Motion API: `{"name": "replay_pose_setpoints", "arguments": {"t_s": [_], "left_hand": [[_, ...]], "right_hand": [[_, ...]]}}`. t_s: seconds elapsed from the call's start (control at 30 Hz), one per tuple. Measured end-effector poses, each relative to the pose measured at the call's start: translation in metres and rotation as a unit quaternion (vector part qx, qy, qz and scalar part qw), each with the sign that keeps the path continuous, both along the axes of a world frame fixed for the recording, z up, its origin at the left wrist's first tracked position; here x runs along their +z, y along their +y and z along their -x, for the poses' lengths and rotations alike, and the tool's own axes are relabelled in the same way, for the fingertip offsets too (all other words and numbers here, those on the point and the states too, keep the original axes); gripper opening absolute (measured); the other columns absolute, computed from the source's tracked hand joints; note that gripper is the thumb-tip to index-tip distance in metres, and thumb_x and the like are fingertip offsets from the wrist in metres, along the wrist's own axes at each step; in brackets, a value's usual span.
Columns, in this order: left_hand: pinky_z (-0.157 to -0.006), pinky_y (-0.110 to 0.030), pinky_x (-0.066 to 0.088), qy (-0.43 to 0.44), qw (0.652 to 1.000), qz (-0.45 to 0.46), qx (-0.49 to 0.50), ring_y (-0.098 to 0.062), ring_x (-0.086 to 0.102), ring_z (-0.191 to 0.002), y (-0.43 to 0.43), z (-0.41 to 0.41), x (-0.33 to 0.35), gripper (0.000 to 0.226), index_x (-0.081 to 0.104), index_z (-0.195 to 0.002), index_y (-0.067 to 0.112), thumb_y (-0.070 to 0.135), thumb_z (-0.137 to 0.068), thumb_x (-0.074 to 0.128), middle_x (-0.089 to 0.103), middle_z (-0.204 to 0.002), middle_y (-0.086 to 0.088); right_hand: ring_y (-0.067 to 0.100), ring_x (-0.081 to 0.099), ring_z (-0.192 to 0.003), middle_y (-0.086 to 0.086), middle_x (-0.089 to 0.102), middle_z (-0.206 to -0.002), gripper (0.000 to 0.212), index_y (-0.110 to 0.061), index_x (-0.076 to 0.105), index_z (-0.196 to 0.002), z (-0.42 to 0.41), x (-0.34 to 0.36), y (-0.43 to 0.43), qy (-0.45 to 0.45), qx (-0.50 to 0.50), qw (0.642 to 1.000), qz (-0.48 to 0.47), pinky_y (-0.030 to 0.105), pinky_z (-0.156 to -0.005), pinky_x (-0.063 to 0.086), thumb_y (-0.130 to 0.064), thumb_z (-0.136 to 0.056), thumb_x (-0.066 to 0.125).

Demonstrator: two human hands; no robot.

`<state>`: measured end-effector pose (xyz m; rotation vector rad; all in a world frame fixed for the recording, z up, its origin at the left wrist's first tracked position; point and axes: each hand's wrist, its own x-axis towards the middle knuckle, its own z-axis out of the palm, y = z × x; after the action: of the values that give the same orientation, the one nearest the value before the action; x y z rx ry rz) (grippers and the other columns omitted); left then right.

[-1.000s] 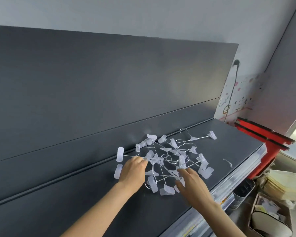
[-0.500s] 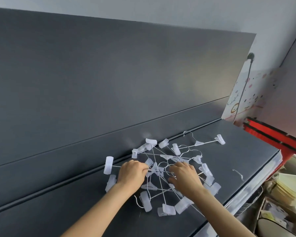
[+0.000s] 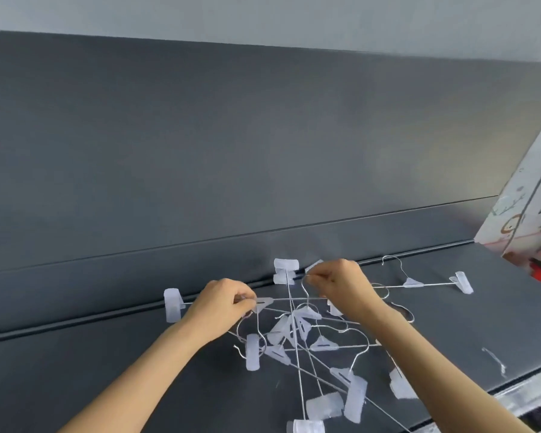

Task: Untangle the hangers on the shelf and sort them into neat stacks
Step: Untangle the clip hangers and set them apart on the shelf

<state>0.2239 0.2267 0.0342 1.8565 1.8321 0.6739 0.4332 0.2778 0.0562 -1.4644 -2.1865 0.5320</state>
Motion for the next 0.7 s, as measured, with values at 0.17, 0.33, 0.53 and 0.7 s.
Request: {"name": "replay_pose_setpoints", "arguments": {"t_s": [0.17,0.33,0.53,0.7], "left_hand": [[-0.057,-0.011,0.034,0.014,0.999,-0.013,0.045,0.001,0.05,-0.06,-0.022,0.024,-0.001,0.018,0.067,-0.075,0.021,0.017,-0.088,0.056,0.055,-0.061,0.018],[-0.061,-0.032,0.038,0.05,0.996,-0.019,0.071,-0.013,0.039,-0.06,-0.04,0.038,-0.018,0.022,0.059,-0.072,0.004,0.016,-0.087,0.051,0.057,-0.066,-0.009],[-0.052,-0.03,0.026,0.101,0.994,-0.013,0.049,-0.014,0.035,-0.054,-0.039,0.034,-0.008,0.042,0.039,-0.05,0.019,0.019,-0.091,0.047,0.038,-0.054,0.002],[-0.06,-0.03,0.027,0.189,0.982,-0.017,0.006,-0.028,0.049,-0.075,-0.027,0.025,0.003,0.029,0.048,-0.064,0.018,0.016,-0.092,0.042,0.046,-0.066,-0.003]], "right_hand": [[0.024,0.038,-0.059,0.017,0.057,-0.062,0.018,-0.004,0.068,-0.08,0.032,0.0,-0.003,0.025,0.025,0.999,0.004,0.029,-0.058,0.038,-0.014,-0.087,0.055],[0.032,0.055,-0.068,0.018,0.066,-0.077,0.023,-0.006,0.067,-0.084,0.043,-0.019,-0.003,0.0,0.021,0.999,0.045,0.033,-0.066,0.049,-0.025,-0.087,0.054],[0.02,0.04,-0.063,0.028,0.057,-0.077,0.034,0.005,0.059,-0.08,0.039,-0.027,-0.001,0.022,0.039,0.994,0.104,0.03,-0.06,0.036,-0.027,-0.09,0.053],[0.033,0.059,-0.088,0.017,0.066,-0.093,0.023,-0.004,0.07,-0.093,0.03,-0.02,-0.002,0.07,0.075,0.982,0.156,0.032,-0.078,0.045,-0.023,-0.089,0.057]]}}
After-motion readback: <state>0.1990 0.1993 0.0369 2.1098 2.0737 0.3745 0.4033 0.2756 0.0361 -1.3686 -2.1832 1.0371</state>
